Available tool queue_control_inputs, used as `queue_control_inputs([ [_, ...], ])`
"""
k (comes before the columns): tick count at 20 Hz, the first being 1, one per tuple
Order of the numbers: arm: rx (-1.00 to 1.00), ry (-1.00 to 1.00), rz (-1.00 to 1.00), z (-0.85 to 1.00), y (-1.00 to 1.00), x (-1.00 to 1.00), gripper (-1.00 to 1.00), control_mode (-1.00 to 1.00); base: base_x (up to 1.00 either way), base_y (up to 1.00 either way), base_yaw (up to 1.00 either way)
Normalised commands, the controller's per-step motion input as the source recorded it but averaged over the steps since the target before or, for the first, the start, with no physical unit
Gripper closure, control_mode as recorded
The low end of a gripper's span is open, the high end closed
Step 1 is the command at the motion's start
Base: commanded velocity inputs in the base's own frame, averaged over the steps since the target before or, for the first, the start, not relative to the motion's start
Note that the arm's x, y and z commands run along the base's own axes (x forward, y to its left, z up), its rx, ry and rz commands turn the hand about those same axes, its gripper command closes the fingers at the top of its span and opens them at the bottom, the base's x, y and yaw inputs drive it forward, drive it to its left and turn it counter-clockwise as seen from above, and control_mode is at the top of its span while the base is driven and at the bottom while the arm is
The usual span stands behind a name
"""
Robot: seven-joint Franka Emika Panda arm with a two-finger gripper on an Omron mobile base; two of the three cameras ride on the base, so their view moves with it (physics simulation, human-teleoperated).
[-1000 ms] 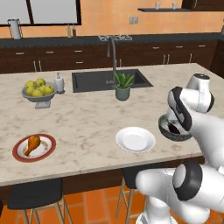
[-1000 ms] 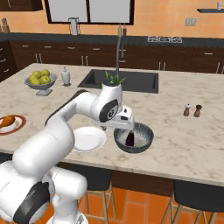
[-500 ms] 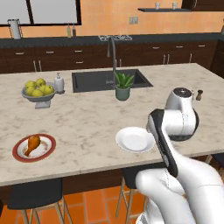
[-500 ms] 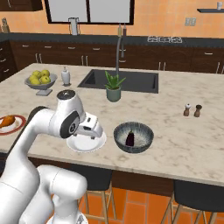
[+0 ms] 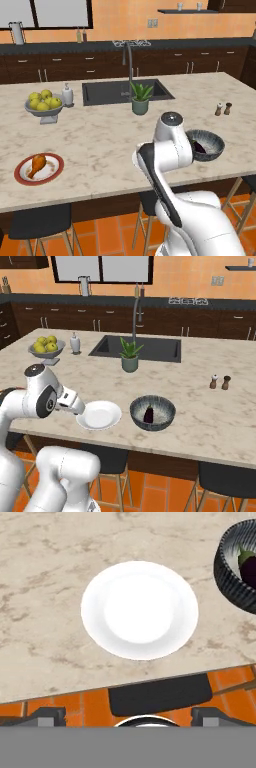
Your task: Pick the chicken drumstick and eggplant from their plates and place them in the bowl. Then put the bowl in the fridge.
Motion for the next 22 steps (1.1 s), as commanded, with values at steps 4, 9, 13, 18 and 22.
queue_control_inputs([
  [4, 0.00, 0.00, 0.01, 0.08, 1.00, 0.11, -1.00, -1.00, 0.00, 0.00, 0.00],
  [9, 0.00, 0.00, 0.05, 0.06, 1.00, 0.22, -1.00, -1.00, 0.00, 0.00, 0.00],
  [13, 0.00, 0.00, 0.15, 0.02, 1.00, 0.20, -1.00, -1.00, 0.00, 0.00, 0.00],
  [18, 0.00, 0.01, 0.15, 0.05, 1.00, 0.27, -1.00, -1.00, 0.00, 0.00, 0.00],
  [22, -0.01, -0.02, 0.12, 0.00, 1.00, 0.28, -1.00, -1.00, 0.00, 0.00, 0.00],
])
